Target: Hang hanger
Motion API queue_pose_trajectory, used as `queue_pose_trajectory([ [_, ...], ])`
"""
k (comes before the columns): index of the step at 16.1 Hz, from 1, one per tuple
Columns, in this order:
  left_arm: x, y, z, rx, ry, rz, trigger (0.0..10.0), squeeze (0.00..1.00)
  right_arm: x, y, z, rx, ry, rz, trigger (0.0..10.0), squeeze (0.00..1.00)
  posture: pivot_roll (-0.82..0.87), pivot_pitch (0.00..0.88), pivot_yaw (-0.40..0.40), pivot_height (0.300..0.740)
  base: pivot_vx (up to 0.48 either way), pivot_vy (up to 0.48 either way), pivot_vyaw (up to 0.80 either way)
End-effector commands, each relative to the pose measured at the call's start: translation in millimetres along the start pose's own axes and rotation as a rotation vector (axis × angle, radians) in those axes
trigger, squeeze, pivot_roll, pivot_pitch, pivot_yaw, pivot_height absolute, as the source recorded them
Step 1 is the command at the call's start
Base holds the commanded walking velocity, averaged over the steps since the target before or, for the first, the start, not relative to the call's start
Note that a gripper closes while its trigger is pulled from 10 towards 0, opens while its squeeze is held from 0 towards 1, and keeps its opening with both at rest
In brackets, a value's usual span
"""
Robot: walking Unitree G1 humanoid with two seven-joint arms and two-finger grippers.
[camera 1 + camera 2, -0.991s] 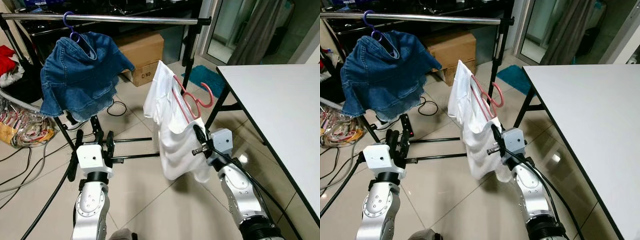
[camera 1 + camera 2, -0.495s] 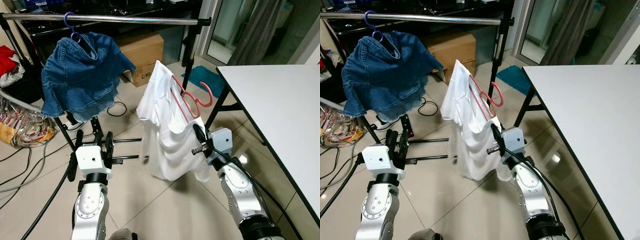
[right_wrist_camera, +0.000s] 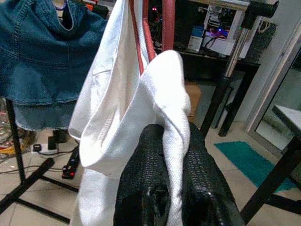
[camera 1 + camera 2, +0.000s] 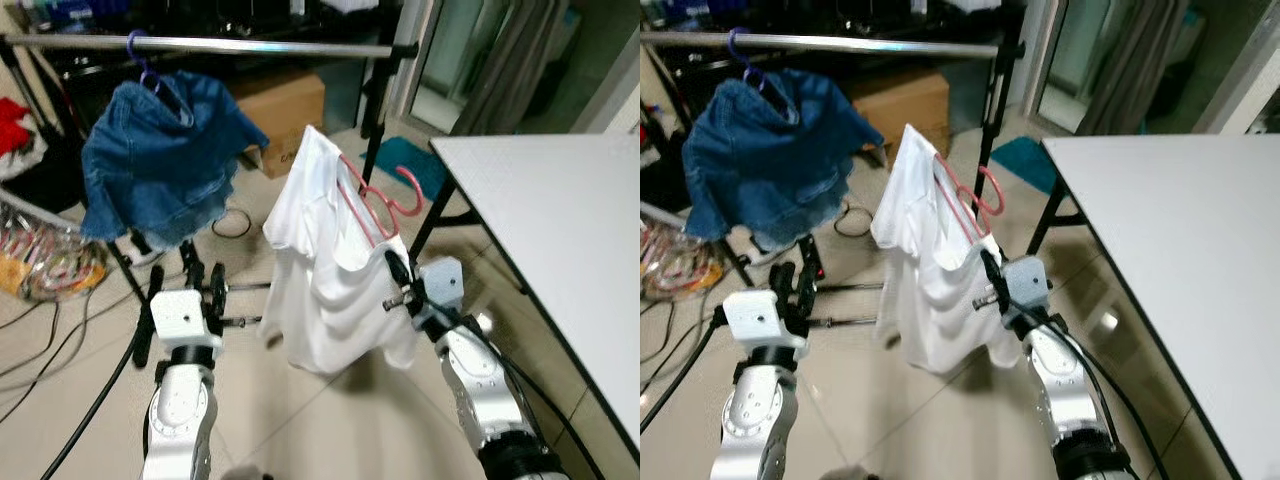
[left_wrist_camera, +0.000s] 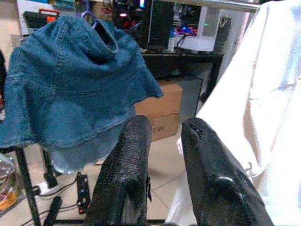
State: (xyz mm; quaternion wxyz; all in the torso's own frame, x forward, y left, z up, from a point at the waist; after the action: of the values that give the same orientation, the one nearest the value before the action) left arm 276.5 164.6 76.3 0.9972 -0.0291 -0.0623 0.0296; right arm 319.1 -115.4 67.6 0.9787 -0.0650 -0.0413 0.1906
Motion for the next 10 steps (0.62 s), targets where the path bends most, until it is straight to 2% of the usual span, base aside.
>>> queue_pose_trajectory([
  [1, 4.6, -3.4, 7.0, 0.008, -0.032, -0.010, 10.0, 0.00, 6.0, -5.1, 11.9, -0.016, -0.053, -0.014, 10.0, 0.00, 0.08, 0.000, -0.032, 0.740, 0.352, 0.000, 0.00],
  [10, 6.9, -2.6, 8.0, 0.014, -0.037, -0.015, 10.0, 0.00, 8.9, -4.1, 13.3, -0.016, -0.064, -0.013, 10.0, 0.00, 0.08, 0.000, -0.025, 0.740, 0.383, 0.000, 0.00],
])
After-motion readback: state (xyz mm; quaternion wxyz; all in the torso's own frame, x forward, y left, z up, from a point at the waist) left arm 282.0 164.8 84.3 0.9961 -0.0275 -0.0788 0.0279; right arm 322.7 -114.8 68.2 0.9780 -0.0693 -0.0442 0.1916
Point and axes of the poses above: a point about 5 cm out from each wrist's last joint towards the gripper, its own x axis pointing out of the wrist towards the gripper, its own z axis along the axis of the wrist's last joint, y = z × x, the point moved 4 cm from there along x, pointing out of the wrist towards the gripper, and after that the axes turned 2 degrees about -x, right-handed, at the moved point
